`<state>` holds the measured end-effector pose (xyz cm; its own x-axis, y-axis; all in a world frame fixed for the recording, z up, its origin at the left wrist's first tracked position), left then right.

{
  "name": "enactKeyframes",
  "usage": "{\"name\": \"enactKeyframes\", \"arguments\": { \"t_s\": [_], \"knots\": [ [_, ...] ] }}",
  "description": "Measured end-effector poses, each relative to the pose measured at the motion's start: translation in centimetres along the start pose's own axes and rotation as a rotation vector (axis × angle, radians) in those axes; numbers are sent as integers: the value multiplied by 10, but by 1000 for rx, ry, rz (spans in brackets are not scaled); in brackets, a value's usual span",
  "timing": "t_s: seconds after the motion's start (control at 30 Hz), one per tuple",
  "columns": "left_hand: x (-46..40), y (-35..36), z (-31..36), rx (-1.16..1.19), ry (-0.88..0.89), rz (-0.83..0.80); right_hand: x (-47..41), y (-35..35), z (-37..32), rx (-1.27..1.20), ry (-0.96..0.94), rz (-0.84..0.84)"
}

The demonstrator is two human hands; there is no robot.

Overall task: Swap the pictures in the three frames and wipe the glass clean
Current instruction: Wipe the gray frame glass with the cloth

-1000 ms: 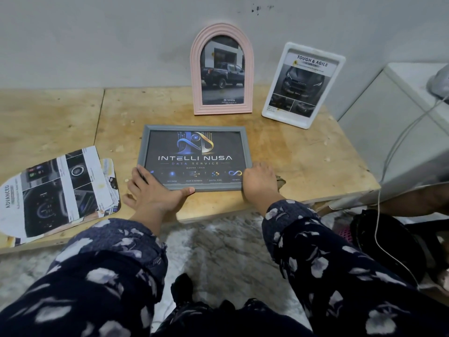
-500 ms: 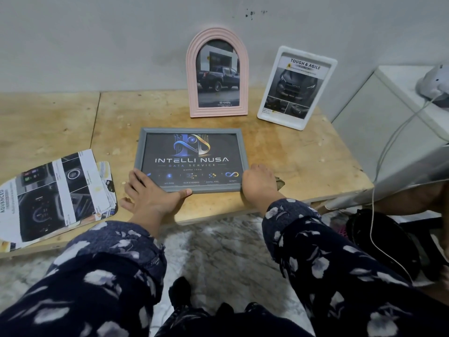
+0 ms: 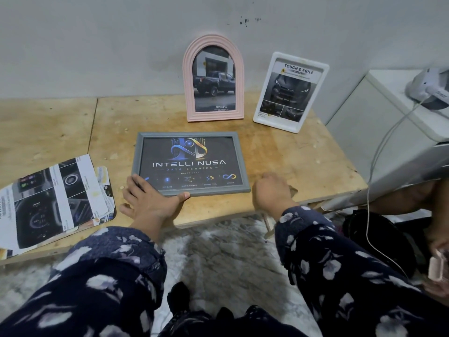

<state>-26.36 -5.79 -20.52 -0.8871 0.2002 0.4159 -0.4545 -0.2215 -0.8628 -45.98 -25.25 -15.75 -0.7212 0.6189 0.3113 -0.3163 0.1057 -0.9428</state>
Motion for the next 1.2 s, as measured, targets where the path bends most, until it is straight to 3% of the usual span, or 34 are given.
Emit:
{"name": "enactKeyframes", "arguments": {
  "t_s": [0.27, 0.57, 0.7, 0.83, 0.93, 1.07, 1.2],
  "knots": [
    [-6, -6, 1, -16, 17, -14, 7, 4, 23, -480, 276, 103],
    [-42, -31, 4, 64, -27, 90, -25, 16, 11, -562, 396, -22],
    [-51, -34, 16, 177, -69, 52, -36, 20, -4, -664, 459, -51],
    [-73, -35, 12, 236, -228, -9, -42, 21, -4, -762, 640, -40],
    [-97, -37, -1, 275, -225, -85, -53, 28, 0, -825, 687, -54],
    [-108, -67, -8, 506, -164, -37, -95, 61, 0, -1115, 701, 33],
    [-114, -107, -28, 823, -130, 49, -87, -4, -50, -1370, 593, 213]
  ]
}}
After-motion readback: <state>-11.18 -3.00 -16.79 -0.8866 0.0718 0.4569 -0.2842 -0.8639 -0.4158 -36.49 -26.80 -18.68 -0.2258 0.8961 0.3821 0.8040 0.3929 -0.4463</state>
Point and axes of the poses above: each hand's wrist, its own x-axis away from the middle knuckle, its own y-axis out of the palm, z = x × y, the point moved 5 cm from there along -x, towards the middle knuckle, and after that the axes turned 8 degrees about -y, right-handed, at the moved point
